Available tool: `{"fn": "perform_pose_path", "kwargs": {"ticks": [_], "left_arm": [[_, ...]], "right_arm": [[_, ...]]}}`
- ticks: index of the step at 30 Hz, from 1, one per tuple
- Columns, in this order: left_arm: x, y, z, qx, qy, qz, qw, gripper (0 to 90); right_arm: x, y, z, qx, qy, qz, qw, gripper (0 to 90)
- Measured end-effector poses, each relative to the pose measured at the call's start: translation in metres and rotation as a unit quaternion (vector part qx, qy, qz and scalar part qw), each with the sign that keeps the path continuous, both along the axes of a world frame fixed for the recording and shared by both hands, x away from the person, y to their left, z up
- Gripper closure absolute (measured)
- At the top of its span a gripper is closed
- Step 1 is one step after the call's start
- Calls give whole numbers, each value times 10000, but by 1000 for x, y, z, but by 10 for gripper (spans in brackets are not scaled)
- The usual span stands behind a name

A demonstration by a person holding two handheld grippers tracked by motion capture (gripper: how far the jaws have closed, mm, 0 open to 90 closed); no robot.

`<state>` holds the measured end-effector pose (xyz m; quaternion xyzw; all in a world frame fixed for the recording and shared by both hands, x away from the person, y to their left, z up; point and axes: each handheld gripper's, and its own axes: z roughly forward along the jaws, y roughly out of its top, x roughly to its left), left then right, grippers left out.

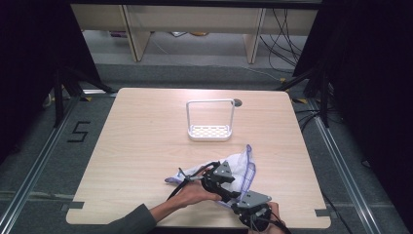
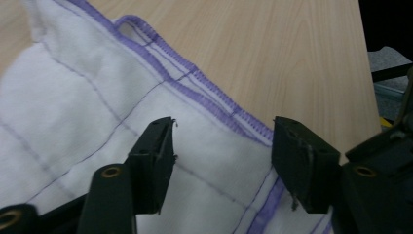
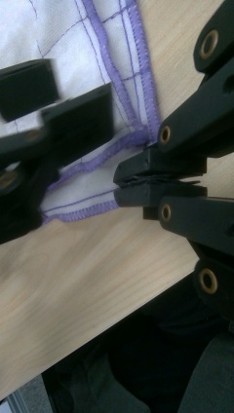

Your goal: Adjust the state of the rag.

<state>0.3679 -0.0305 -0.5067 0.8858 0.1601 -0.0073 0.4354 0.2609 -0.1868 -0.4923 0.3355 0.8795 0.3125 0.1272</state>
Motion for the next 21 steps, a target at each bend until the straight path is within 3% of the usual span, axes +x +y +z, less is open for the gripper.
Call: {"fn": "perform_pose_path", "kwargs": {"ticks": [2, 3, 4, 7, 11, 16, 17, 21], "left_arm": [[-1, -6, -4, 97, -69, -68, 9999, 589], [-2, -8, -6, 224, -245, -72, 9994, 589], [-1, -8, -6, 245, -331, -60, 9991, 662], [4, -1, 0, 136, -310, 51, 9994, 867], [11, 10, 9, -19, -359, 178, 9992, 877], [31, 42, 30, -226, -449, 539, 9973, 880], [38, 52, 34, -292, -458, 676, 9962, 880], [58, 90, 46, -510, -392, 1120, 9916, 881]], "right_arm": [[-1, 1, 0, 1, -27, -8, 10000, 881], [1, -1, 0, -33, -69, 48, 10000, 881], [1, -1, 0, -31, -68, 43, 10000, 881], [0, -1, 1, -5, -53, 48, 10000, 881], [0, -2, 2, 0, -46, 51, 10000, 881], [0, -8, 6, 72, -153, 105, 9998, 881], [-2, -10, 8, 112, -74, -13, 9999, 881], [-4, -26, 14, 189, -149, -176, 9996, 882]]}}
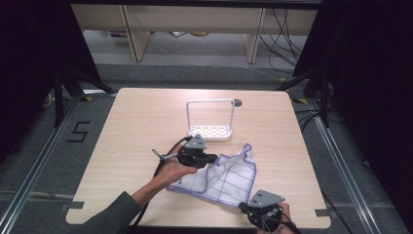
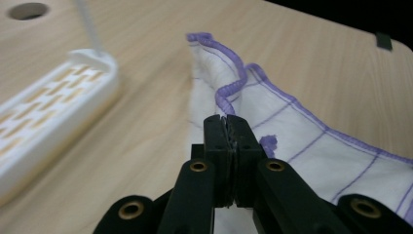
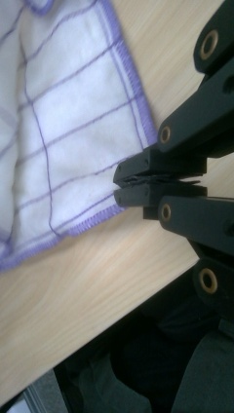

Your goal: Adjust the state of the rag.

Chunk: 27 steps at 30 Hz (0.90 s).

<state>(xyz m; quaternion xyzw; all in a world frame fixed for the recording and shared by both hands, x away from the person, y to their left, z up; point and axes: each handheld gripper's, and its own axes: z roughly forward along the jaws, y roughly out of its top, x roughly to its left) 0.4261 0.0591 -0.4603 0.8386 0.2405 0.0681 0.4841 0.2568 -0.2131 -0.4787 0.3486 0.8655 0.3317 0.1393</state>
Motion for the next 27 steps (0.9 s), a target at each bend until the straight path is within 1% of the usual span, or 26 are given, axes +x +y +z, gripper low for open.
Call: {"fn": "perform_pose_path", "kwargs": {"ticks": [1, 2, 4, 5, 6, 7, 8, 9, 10, 11, 12, 13, 14, 15, 16, 17, 18, 19, 20, 21, 22, 23, 24, 25, 26, 27], "left_arm": [[3, 8, 2, -63, 21, 86, 9999, 881], [5, 16, 4, -90, 22, 194, 9998, 881], [9, 33, 5, -150, 48, 277, 9995, 881], [9, 41, 5, -128, 73, 330, 9993, 881], [9, 46, 4, -143, 98, 377, 9991, 881], [10, 56, 3, -124, 111, 447, 9989, 881], [9, 63, 1, -128, 146, 504, 9985, 881], [9, 69, -3, -140, 192, 533, 9983, 881], [9, 74, -8, -103, 270, 523, 9982, 881], [9, 78, -15, -65, 331, 562, 9979, 881], [9, 82, -22, -1, 392, 563, 9976, 880], [9, 85, -26, 8, 433, 608, 9972, 880], [11, 89, -34, 11, 494, 672, 9965, 880], [12, 91, -39, -5, 596, 745, 9954, 877], [14, 93, -44, 59, 701, 723, 9949, 873], [14, 94, -47, 106, 717, 735, 9947, 867], [14, 94, -47, 91, 725, 780, 9943, 855], [13, 94, -45, 10, 756, 806, 9939, 803], [12, 95, -43, -58, 745, 820, 9938, 726], [11, 96, -40, -119, 706, 883, 9935, 697], [11, 98, -38, -133, 729, 938, 9928, 645], [11, 101, -35, -190, 760, 1077, 9911, 585], [11, 105, -33, -281, 813, 1189, 9892, 535], [12, 109, -31, -354, 878, 1224, 9880, 518], [10, 112, -30, -358, 921, 1288, 9867, 494], [8, 114, -29, -335, 929, 1349, 9859, 464]], "right_arm": [[-1, -4, 2, 42, 0, -66, 10000, 882], [0, -9, 4, 28, -56, -97, 9999, 882], [0, -18, 7, 50, -112, -177, 9998, 882], [1, -22, 9, 39, -142, -210, 9997, 882], [1, -27, 9, 37, -123, -259, 9996, 882], [1, -30, 9, 54, -159, -271, 9995, 882], [1, -35, 9, 58, -134, -318, 9994, 882], [2, -38, 8, 48, -77, -306, 9995, 882], [3, -40, 7, 49, -45, -315, 9995, 882], [3, -42, 5, 46, 66, -363, 9993, 882], [3, -43, 3, 35, 144, -338, 9993, 882], [3, -43, 1, 19, 241, -338, 9991, 882], [4, -43, -2, -15, 209, -311, 9993, 882], [3, -42, -5, -70, 316, -276, 9991, 881], [4, -42, -8, -50, 263, -231, 9994, 880], [5, -42, -9, -68, 353, -233, 9991, 873], [5, -41, -10, 66, 383, -361, 9986, 843], [6, -42, -9, 46, 429, -378, 9984, 769], [8, -44, -7, 27, 338, -394, 9986, 697], [10, -44, -5, 51, 278, -555, 9981, 657], [13, -46, -1, 70, 208, -628, 9978, 636], [16, -46, 3, 130, 199, -674, 9974, 607], [19, -45, 6, 189, 70, -675, 9975, 577], [24, -42, 10, 244, -104, -714, 9971, 540], [27, -38, 16, 279, -105, -771, 9966, 521], [34, -34, 19, 240, -281, -670, 9971, 512]]}}
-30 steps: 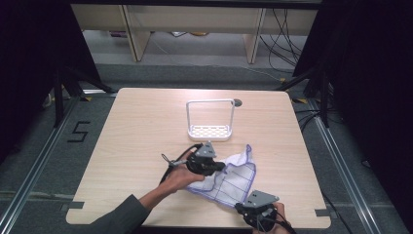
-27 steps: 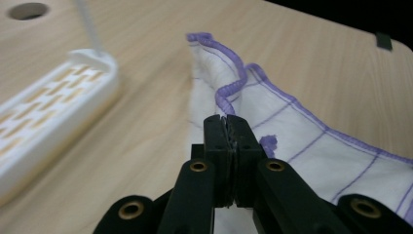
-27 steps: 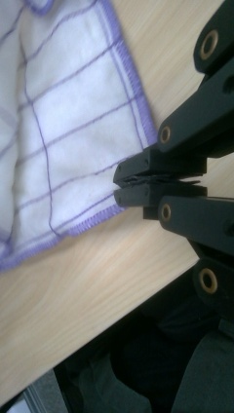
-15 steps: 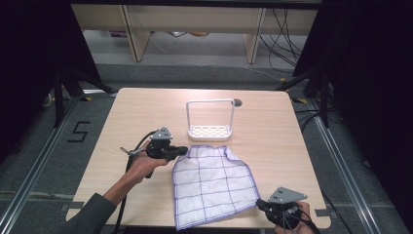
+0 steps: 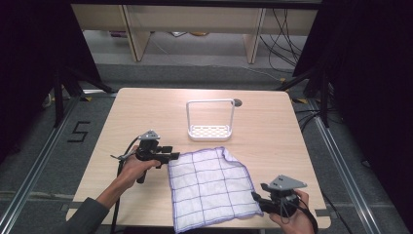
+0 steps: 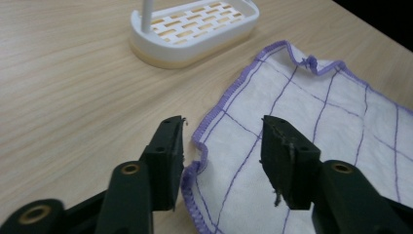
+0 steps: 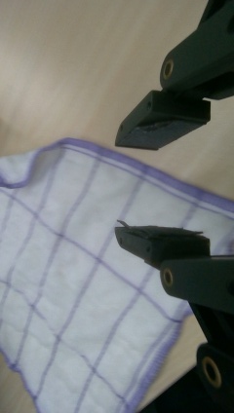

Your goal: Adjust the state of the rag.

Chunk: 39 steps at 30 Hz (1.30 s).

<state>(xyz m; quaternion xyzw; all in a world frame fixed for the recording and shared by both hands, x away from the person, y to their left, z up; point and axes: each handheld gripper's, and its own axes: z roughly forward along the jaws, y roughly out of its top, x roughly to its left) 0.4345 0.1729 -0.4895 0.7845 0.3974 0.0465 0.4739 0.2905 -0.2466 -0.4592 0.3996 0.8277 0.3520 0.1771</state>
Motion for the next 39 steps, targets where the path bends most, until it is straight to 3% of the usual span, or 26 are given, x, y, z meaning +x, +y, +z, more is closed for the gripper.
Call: {"fn": "perform_pose_path", "kwargs": {"ticks": [2, 6, 8, 9, 10, 14, 15, 17, 18, 19, 22, 24, 27, 29, 30, 32, 39], "left_arm": [[-4, 3, 0, 141, -1, 62, 9999, 406], [-7, 7, -3, 321, -67, 294, 9990, 355], [-6, 6, -5, 290, -5, 336, 9990, 356], [-5, 6, -6, 351, -6, 326, 9989, 356], [-6, 4, -8, 342, 19, 315, 9989, 356], [-7, -1, -12, 602, 56, 134, 9981, 360], [-7, -3, -13, 530, 85, 158, 9984, 364], [-8, -4, -13, 666, 12, 121, 9977, 389], [-8, -6, -15, 584, 4, 178, 9981, 402], [-7, -4, -14, 733, -29, 87, 9973, 421], [-8, -6, -17, 816, -153, 22, 9965, 500], [-8, -7, -17, 831, -240, -93, 9962, 606], [-9, -10, -17, 853, -424, -107, 9954, 792], [-8, -12, -16, 943, -530, -226, 9939, 862], [-8, -15, -15, 918, -552, -197, 9941, 869], [-5, -15, -13, 1067, -619, -260, 9920, 874], [9, -16, -7, 1012, -800, -138, 9915, 879]], "right_arm": [[13, 13, 6, 73, -89, -64, 9999, 476], [49, 39, 10, -74, -139, 69, 9999, 455], [68, 52, 8, -101, -246, 67, 9996, 437], [74, 59, 7, -62, -85, -40, 9999, 430], [81, 63, 5, -91, -145, -38, 9998, 420], [108, 80, -4, -352, 20, -98, 9993, 402], [114, 85, -8, -379, 36, -156, 9992, 400], [124, 91, -13, -513, 56, -104, 9986, 402], [128, 95, -15, -560, 99, -101, 9983, 406], [132, 97, -17, -606, 169, -110, 9980, 411], [142, 103, -25, -781, 248, -106, 9966, 428], [147, 106, -31, -885, 316, -119, 9955, 447], [152, 100, -34, -947, 285, -62, 9951, 743], [152, 92, -30, -871, 274, -96, 9958, 821], [153, 86, -27, -814, 238, -96, 9964, 833], [153, 77, -22, -693, 198, -175, 9972, 848], [153, 51, -2, -338, 246, -116, 9991, 848]]}}
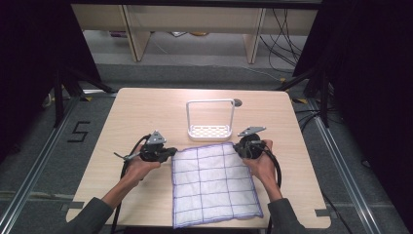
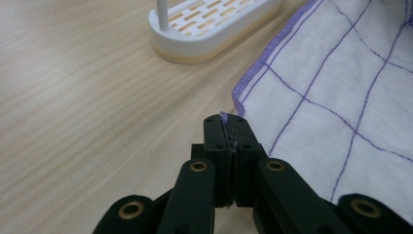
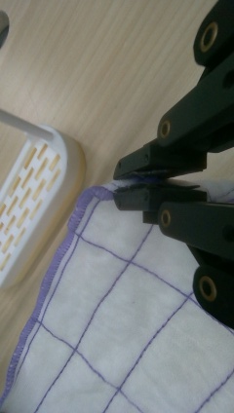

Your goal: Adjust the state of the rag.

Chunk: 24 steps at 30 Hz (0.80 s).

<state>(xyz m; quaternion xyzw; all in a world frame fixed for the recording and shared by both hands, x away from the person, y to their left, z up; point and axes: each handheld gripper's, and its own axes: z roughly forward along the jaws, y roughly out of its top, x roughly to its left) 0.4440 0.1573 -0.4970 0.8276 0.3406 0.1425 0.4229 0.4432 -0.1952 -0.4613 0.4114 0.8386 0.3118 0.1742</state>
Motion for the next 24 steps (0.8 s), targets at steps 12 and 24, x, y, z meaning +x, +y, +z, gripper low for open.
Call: {"fn": "perform_pose_path", "kwargs": {"ticks": [12, 24], "left_arm": [[17, -7, 17, -42, -259, -82, 9996, 885], [14, -1, 40, -345, -454, -61, 9984, 885]], "right_arm": [[3, -13, 1, 186, 218, -229, 9993, 853], [2, -14, 27, 304, -141, 103, 9994, 858]]}}
